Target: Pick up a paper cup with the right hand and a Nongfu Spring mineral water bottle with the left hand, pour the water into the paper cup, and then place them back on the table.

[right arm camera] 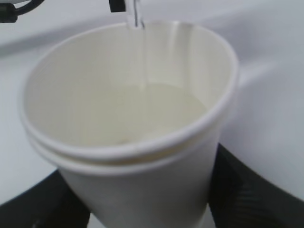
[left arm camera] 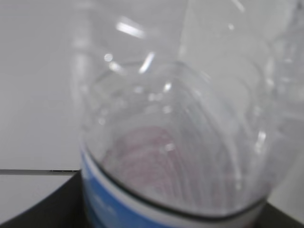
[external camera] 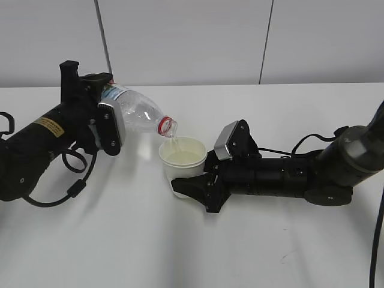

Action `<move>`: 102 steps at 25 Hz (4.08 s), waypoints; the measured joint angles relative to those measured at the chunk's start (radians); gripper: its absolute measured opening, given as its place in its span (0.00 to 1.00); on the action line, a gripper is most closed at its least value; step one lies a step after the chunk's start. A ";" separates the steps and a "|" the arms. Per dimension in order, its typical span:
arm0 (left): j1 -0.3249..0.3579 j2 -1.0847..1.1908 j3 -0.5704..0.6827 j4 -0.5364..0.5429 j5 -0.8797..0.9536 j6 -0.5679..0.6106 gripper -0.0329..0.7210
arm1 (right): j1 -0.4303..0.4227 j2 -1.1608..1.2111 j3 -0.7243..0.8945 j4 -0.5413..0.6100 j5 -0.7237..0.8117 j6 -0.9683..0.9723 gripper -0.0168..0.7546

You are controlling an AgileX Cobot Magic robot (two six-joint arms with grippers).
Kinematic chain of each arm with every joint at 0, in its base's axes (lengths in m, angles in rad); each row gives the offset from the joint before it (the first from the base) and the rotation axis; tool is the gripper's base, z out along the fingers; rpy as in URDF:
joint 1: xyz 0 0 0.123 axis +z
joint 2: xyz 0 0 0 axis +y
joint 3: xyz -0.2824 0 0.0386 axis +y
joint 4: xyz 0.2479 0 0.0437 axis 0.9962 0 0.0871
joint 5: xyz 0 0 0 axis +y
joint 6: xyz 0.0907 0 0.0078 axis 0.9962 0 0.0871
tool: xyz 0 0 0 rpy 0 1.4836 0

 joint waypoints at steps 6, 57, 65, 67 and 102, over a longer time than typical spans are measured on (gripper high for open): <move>-0.002 0.000 0.000 -0.002 -0.002 0.001 0.57 | 0.000 0.000 0.000 0.000 0.000 0.000 0.66; -0.002 -0.001 0.010 -0.085 -0.007 -1.480 0.57 | 0.000 0.000 0.000 0.241 0.007 -0.008 0.66; -0.002 -0.001 0.010 -0.083 -0.007 -1.495 0.57 | 0.000 0.000 0.000 0.422 0.007 -0.042 0.66; -0.002 -0.001 0.010 -0.083 -0.007 -1.495 0.57 | 0.000 0.000 0.000 0.481 0.007 -0.063 0.66; -0.002 0.087 0.010 -0.082 -0.010 -1.497 0.57 | 0.000 0.057 -0.066 0.943 0.121 -0.321 0.66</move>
